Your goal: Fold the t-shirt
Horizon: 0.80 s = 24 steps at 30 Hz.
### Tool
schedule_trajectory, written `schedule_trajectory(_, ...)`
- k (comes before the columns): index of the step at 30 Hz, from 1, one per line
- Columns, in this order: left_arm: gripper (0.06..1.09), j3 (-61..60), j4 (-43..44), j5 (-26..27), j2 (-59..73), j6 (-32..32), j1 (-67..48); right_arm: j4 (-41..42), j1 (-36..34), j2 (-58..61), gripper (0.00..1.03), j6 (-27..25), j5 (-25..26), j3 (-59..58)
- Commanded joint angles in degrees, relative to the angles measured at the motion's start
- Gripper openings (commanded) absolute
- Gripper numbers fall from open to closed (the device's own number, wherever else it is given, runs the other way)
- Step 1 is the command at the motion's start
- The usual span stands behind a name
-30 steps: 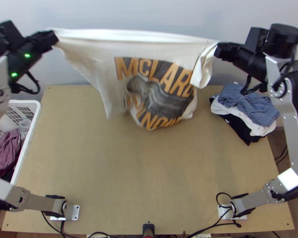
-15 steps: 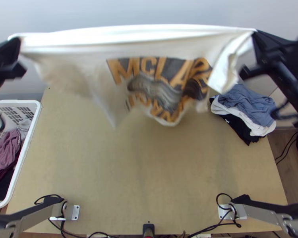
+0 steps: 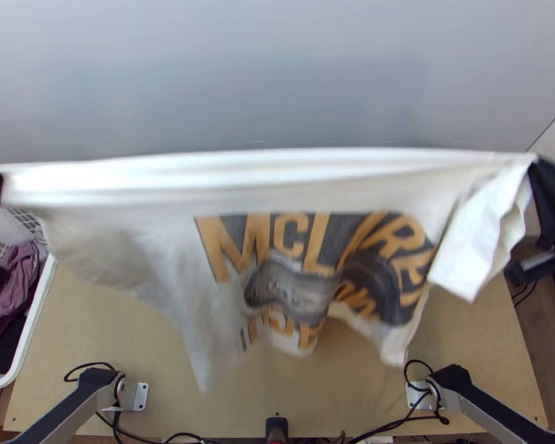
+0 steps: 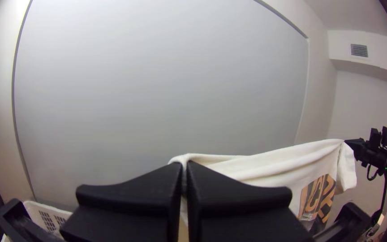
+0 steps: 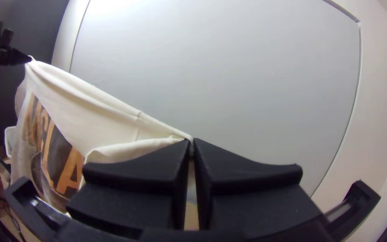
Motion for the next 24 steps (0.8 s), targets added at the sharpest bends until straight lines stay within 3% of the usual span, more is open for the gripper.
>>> schedule_trajectory(1,0.09,-14.38,-2.84,-0.14,-4.92,-0.85,-1.06,3.22,-0.18,-6.37,0.03,2.92,0.57,-14.99)
schedule_trajectory(4,0.09,-29.59,2.44,1.09,-7.73,-2.16,-1.50,11.57,-0.10,-6.99,0.03,7.32,0.57,-26.94)
schedule_trajectory(7,0.09,-44.09,13.33,1.26,-8.96,-2.78,-1.68,21.41,-0.18,-5.41,0.03,10.31,0.57,-37.75)
schedule_trajectory(11,0.09,-53.58,24.32,1.26,-3.78,-4.45,-1.06,33.27,-2.12,1.62,0.03,13.65,-0.14,-46.63)
schedule_trajectory(17,0.09,-55.78,38.03,1.26,10.72,-6.73,0.34,45.14,-7.04,20.08,0.03,20.68,-4.80,-48.12)
schedule_trajectory(24,0.09,-44.00,46.82,0.56,33.58,-9.37,1.84,48.39,-9.24,44.25,0.03,26.83,-6.90,-34.85)
